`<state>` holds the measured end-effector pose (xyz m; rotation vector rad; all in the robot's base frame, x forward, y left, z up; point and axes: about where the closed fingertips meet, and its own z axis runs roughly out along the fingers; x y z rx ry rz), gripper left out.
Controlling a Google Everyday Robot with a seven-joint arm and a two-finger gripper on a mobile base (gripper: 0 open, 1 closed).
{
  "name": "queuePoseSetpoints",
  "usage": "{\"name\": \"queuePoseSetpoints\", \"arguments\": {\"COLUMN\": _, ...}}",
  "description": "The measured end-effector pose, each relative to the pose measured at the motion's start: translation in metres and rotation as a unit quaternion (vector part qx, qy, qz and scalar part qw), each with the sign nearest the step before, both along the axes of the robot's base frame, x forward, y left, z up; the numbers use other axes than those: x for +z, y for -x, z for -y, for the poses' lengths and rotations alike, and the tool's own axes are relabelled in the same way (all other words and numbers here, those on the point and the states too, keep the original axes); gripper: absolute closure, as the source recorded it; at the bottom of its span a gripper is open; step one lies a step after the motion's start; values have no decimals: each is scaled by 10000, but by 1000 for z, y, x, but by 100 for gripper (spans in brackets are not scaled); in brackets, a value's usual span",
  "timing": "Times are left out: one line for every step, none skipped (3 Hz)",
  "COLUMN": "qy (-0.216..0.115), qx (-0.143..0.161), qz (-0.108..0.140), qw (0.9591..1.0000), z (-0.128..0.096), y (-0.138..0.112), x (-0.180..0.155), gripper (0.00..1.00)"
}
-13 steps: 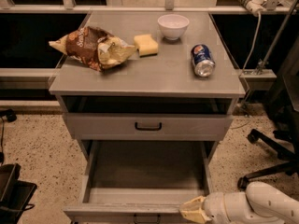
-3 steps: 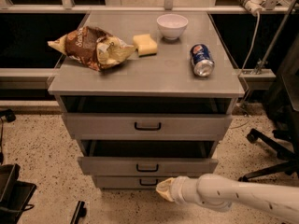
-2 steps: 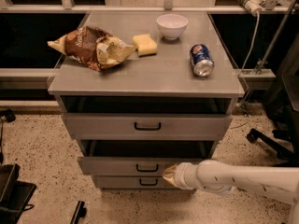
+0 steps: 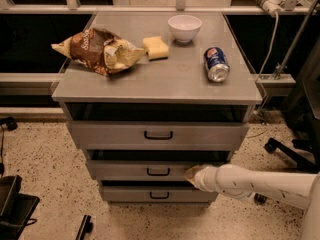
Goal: Close middle drawer
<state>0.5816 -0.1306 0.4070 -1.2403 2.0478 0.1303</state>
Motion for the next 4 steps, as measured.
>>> {"name": "queuePoseSetpoints", "arguments": {"qy": -79, "qx": -83, "qz": 95, "qw": 9999, "z": 6, "y": -8, "x": -2, "gripper": 100}}
{"name": "queuePoseSetpoints", "arguments": {"qy": -786, "qx": -258, "qz": -126, "qw": 9965, "z": -3, "y": -2, "x": -9, "gripper": 100}}
{"name": "queuePoseSetpoints", "arguments": {"qy": -2156, "qx": -214, "qz": -697, "qw": 9738, "z": -42, "y": 53, "x": 4, "gripper": 81}}
{"name": "queuePoseSetpoints", "arguments": {"qy": -3154, "qx": -281, "qz": -1398, "qw": 9382, "z": -57, "y": 142, "x": 35, "gripper": 58}}
